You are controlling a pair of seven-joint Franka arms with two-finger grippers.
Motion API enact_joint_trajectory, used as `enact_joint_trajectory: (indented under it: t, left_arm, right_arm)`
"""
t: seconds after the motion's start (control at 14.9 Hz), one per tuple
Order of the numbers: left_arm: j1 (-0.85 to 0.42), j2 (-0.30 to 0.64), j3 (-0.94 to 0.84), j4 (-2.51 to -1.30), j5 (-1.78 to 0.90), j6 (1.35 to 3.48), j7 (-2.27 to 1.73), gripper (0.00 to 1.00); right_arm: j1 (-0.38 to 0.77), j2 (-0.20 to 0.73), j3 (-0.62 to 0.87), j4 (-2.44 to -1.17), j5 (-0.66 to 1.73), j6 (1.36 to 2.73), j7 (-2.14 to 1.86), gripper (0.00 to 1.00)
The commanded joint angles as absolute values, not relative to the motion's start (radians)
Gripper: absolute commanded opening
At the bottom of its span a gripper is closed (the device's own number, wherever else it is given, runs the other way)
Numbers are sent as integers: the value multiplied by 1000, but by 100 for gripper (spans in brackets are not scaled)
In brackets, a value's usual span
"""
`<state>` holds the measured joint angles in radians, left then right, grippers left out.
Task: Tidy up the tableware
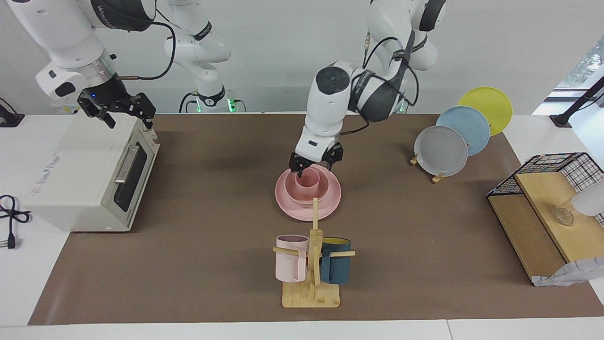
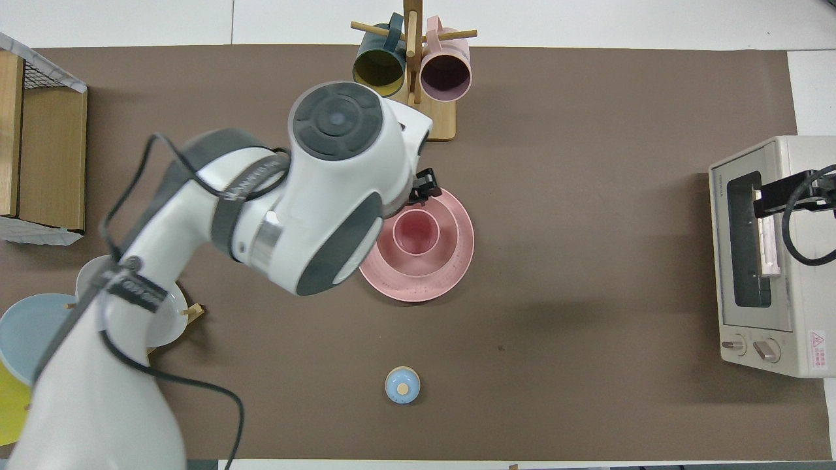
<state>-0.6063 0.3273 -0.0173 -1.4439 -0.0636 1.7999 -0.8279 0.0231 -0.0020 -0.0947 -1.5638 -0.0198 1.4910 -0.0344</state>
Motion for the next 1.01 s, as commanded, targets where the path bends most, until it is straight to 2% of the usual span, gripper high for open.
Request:
enact_joint_trajectory:
  t: [0.0, 0.34, 0.6, 0.67, 0.94]
  left_arm:
    - [-468, 204, -20, -1486, -55, 1695, -686, 100]
    - [-192, 74, -20, -1528, -55, 1517, -254, 100]
    - [-147, -61, -20, -1750, -55, 1655, -229, 100]
    - [-143, -70, -18, -1762, -54, 1682, -209, 100]
    - [-121, -35, -15, -1636, 0, 1590, -175, 100]
  right_arm:
    - [-9, 2, -63, -1557, -17, 1485, -63, 100]
    - [-8, 3, -66, -1557, -17, 1483, -63, 100]
    - [-8, 9, -66, -1532, -17, 1471, -61, 100]
    - [-8, 11, -66, -1531, -17, 1468, -61, 100]
    - [-8, 8, -74, -1536, -9, 1463, -55, 100]
